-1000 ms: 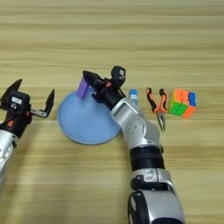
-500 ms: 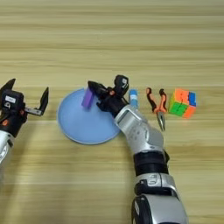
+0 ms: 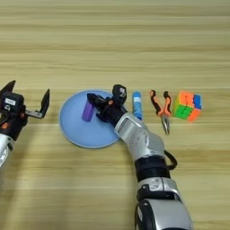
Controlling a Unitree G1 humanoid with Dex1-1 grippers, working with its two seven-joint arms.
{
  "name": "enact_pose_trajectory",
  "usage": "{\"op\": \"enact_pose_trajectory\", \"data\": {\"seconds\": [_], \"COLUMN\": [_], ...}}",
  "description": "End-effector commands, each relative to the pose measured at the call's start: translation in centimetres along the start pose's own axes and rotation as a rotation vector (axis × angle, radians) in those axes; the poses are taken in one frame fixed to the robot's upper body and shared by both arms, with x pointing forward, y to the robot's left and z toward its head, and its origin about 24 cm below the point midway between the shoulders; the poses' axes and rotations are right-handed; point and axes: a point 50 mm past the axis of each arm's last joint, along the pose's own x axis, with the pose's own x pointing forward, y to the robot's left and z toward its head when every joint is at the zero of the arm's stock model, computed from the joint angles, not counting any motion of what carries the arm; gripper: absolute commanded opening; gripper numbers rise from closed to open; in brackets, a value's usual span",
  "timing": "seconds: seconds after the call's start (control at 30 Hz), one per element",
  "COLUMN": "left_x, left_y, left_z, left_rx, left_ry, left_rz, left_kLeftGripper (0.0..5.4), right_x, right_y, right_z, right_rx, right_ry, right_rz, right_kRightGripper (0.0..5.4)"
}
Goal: Move the objects on the table
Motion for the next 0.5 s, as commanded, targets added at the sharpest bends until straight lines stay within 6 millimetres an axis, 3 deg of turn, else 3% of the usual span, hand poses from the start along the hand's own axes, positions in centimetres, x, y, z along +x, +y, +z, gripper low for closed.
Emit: {"op": "enact_pose_trajectory", "data": {"seconds": [0.03, 0.3, 0.5], "left_x": [0.26, 0.36, 0.39], "left_y": [0.05, -0.09, -0.13], "left_z": [0.30, 0.31, 0.31], "left_rx": [0.001, -0.002, -0.001], "left_ry": [-0.009, -0.010, -0.010], "left_rz": [-0.002, -0.004, -0.004], "left_kLeftGripper": [5.40, 5.40, 5.40], "right_x": [-0.09, -0.08, 0.03], "right_y": [-0.59, -0.87, -0.74], "right_z": [-0.84, -0.78, -0.66], "right_rx": [-0.030, -0.064, -0.077], "right_ry": [0.062, 0.063, 0.053], "right_rz": [-0.050, -0.073, -0.068], "right_kRightGripper": [0.78, 0.78, 1.55]}}
